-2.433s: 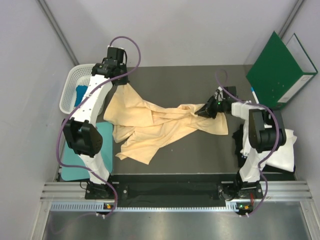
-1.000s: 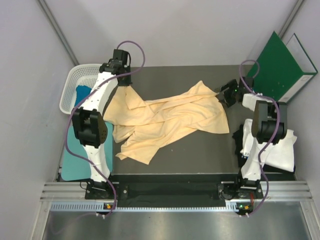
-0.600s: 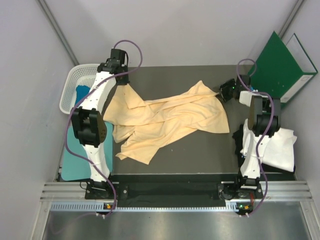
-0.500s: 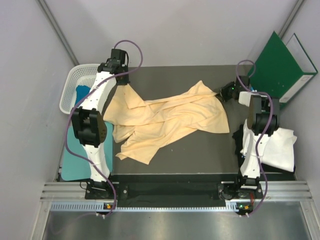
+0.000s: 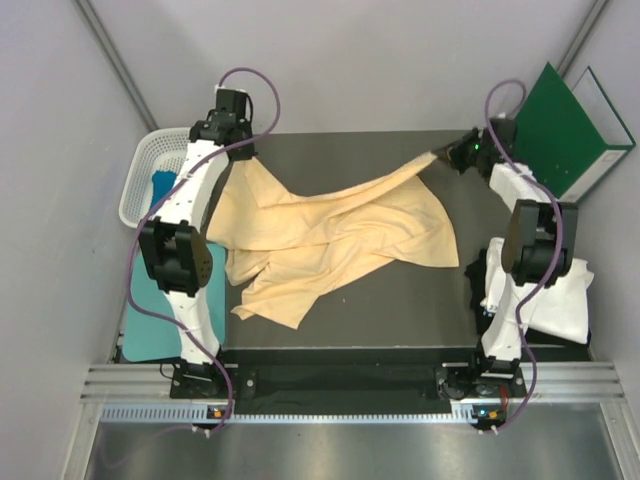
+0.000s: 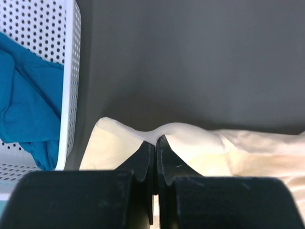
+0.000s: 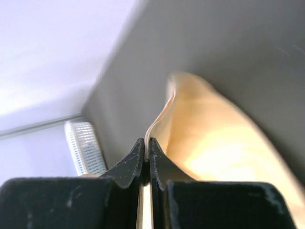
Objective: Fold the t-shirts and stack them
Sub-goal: Flatten out the tshirt
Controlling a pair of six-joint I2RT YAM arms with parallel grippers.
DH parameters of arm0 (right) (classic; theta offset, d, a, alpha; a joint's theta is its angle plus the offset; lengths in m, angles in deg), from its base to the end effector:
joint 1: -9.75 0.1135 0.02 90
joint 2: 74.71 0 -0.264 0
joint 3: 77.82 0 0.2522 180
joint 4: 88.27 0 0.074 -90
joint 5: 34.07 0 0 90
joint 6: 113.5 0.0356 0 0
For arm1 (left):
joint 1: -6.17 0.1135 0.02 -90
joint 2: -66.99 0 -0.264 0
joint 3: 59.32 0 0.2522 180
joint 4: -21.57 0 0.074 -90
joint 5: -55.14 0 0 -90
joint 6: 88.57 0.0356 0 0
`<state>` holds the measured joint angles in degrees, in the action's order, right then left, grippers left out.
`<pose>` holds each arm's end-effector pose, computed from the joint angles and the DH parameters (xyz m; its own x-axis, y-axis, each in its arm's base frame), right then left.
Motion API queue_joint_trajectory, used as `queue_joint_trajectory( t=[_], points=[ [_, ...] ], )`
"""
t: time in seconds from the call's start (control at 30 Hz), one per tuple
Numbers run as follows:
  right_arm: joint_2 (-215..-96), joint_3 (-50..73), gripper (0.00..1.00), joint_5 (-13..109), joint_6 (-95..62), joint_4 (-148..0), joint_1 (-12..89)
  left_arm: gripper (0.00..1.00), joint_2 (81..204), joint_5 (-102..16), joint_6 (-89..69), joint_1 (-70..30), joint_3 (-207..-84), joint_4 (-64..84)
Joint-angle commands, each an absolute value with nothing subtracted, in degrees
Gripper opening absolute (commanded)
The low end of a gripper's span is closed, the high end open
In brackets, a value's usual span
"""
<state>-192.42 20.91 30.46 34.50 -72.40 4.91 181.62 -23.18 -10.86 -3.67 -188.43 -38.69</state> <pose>0.4680 -0.0243 0.2045 -0.5354 0.8137 -0.2265 0.3369 0.4516 0.8262 0.4447 -0.0698 0.3385 -0.6960 -0.0909 -0.7123 -0.1227 0.9924 -0.0067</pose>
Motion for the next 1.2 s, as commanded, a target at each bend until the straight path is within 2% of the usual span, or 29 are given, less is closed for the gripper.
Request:
queue_joint_trajectory(
  t=[0.0,0.1,0.23,0.37,0.53,0.63,0.77,0.9,1.17],
  points=[
    [-178.79,35.33,0.00,31.40,23.63,-63.92,5.70,0.00,172.82,-22.03,-14.12,-3.23,-192.43,-31.92],
    [-172.90,42.19,0.00,36.31,13.28,-56.87,6.49,0.00,168.43,-21.68,-14.65,-3.23,-193.66,-29.02],
    [-162.11,45.10,0.00,41.86,5.78,-47.82,6.58,0.00,161.40,-20.28,-13.43,-3.23,-196.91,-27.26],
    [-152.08,43.62,0.00,46.87,0.41,-42.88,6.58,0.00,155.77,-18.08,-11.23,-3.23,-202.44,-27.08],
    [-136.63,39.65,0.00,51.80,-2.40,-39.10,6.58,0.00,145.67,-18.95,-13.15,-3.32,-202.81,-30.05],
    [-131.16,44.21,0.00,54.00,-4.51,-30.68,6.58,0.00,140.65,-20.80,-15.61,-3.32,-203.16,-33.40],
    [-126.31,51.50,0.00,57.06,-6.01,-21.45,6.58,0.00,136.78,-22.73,-17.81,-3.32,-205.08,-42.25],
    [-122.71,53.80,0.00,57.87,-4.96,-15.90,6.58,0.00,133.36,-23.70,-18.43,-3.32,-207.03,-45.62],
    [-123.14,49.69,0.00,60.59,-4.87,-22.20,6.58,0.00,137.28,-21.33,-13.87,-3.32,-210.01,-44.49]
  ],
)
